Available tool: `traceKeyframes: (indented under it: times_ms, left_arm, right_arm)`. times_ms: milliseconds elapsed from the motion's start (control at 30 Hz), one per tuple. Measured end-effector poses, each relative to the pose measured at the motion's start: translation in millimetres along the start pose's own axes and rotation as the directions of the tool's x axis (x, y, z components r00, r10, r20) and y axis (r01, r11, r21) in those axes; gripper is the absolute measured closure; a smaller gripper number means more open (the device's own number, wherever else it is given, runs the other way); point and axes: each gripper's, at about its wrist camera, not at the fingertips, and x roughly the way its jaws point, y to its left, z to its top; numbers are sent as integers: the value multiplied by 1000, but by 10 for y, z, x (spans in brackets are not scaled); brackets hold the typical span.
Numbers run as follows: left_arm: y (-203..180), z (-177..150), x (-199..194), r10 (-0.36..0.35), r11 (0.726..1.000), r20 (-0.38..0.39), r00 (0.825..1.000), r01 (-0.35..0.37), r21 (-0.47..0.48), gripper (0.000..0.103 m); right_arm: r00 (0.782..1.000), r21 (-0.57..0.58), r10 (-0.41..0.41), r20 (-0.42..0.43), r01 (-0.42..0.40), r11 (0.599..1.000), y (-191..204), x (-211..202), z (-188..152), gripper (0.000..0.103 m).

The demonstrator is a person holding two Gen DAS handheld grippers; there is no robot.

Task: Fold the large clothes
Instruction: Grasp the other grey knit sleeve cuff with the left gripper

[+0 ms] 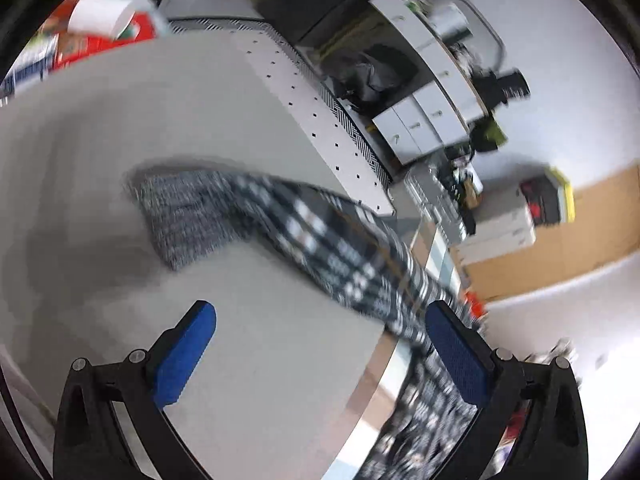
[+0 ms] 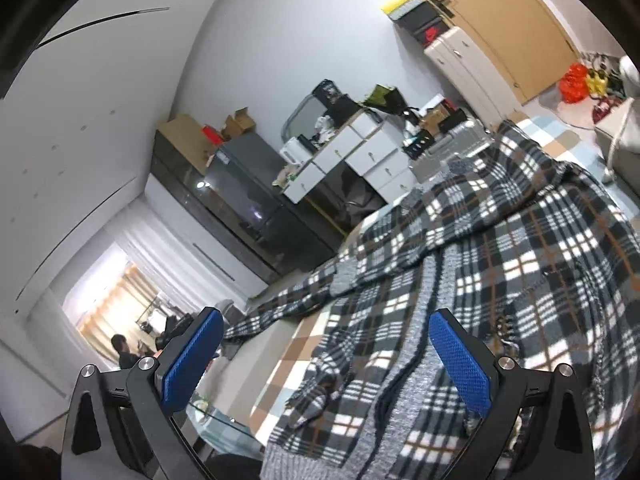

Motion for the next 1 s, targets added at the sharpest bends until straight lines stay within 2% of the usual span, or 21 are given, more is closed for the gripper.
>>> traceKeyframes:
  times_ms: [67,133,267,433,500,567,600,633,700,733,800,867,900,933,1000]
  left_arm:
    - [40,98,33,-7,1000,29,1000,7,-15,1]
    - [69,159,127,-26,999,4,1000,26,-24,1]
    - [181,237,296,-81,990,-34,996,77,-115,1]
    - [310,392,282,-107,971,30,994,111,-210,1]
    - [304,431,277,-95,968,44,994,103,-227,2]
    - [265,466,300,-41,972,34,999,48,-228,12]
    - [211,478,288,-18,976,36,999,25,-217,28]
    - [203,490,301,-4,979,31,999,10,-205,56]
    - [153,492,321,28,985,9,1000,-26,-172,84]
    - [181,501,348,21,987,3,1000,-20,-158,88]
    - [112,492,286,12,995,39,999,-8,-103,98]
    - [82,492,186,-17,998,92,996,22,-55,98]
    - [2,480,84,-55,998,122,991,57,-7,98]
    - [-39,486,18,-89,996,144,985,85,37,98]
    - [-224,420,-239,-217,966,214,952,177,189,98]
  right_arm:
    - [1000,15,-8,-9,8,1000,-46,16,0,0]
    - [1000,23,-8,-15,8,1000,-81,33,-1,0]
    - [999,15,-28,-35,29,999,-102,106,-4,0]
    - [995,-39,-60,-77,57,998,-56,202,-71,0]
    - [992,-63,-70,-101,64,996,-28,251,-114,0]
    - [990,-87,-83,-118,73,994,6,297,-140,0]
    - [989,-97,-86,-122,74,992,21,313,-152,0]
    - [988,-108,-87,-126,73,991,43,331,-166,0]
    - [987,-129,-90,-137,72,989,85,367,-196,0]
    - [985,-138,-93,-142,74,988,103,383,-210,0]
    - [983,-164,-101,-156,75,984,148,420,-252,0]
    - [979,-187,-110,-170,77,979,188,458,-285,0]
    - [977,-201,-113,-179,76,977,211,476,-311,0]
    - [976,-208,-113,-185,74,975,220,489,-327,0]
    - [974,-227,-115,-196,69,971,257,507,-363,0]
